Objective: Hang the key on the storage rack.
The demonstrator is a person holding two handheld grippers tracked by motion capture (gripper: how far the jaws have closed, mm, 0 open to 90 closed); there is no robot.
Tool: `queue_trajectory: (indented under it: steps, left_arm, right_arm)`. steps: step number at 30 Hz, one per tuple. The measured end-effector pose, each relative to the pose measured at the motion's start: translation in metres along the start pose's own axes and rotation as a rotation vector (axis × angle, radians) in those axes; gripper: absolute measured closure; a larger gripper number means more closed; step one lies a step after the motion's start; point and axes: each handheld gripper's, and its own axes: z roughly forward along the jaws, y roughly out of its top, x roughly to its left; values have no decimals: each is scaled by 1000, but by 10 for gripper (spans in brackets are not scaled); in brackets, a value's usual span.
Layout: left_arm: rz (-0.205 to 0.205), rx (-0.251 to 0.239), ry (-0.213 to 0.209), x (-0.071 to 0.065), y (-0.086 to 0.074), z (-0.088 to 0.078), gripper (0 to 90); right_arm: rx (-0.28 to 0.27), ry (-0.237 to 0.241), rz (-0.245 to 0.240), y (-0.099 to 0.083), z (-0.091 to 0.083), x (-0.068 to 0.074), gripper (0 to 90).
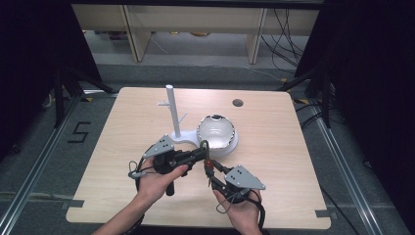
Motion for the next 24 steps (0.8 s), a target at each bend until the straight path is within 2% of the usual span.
queue_trajectory:
  steps: [2,3,5,13,17,18,19,24]
  left_arm:
    - [5,2,4,-1,1,0,828]
    - [8,2,4,-1,1,0,828]
    - [11,3,3,-1,2,-1,829]
    - [31,-6,4,-2,2,-1,832]
    - [51,3,24,-4,3,-3,833]
    - [65,4,39,-4,4,-3,834]
    - [72,3,44,-3,4,-4,834]
    - [95,0,81,0,8,-9,834]
  right_arm:
    - [0,1,3,1,0,0,685]
    - [-7,-1,-11,1,0,0,685]
    - [-12,15,-3,1,1,0,685]
    - [0,-1,-5,2,0,2,678]
    - [-4,0,0,2,1,2,660]
    - [-3,13,11,3,1,3,647]
    - [-2,16,-5,3,2,2,629]
    - [22,5,-19,3,0,2,579]
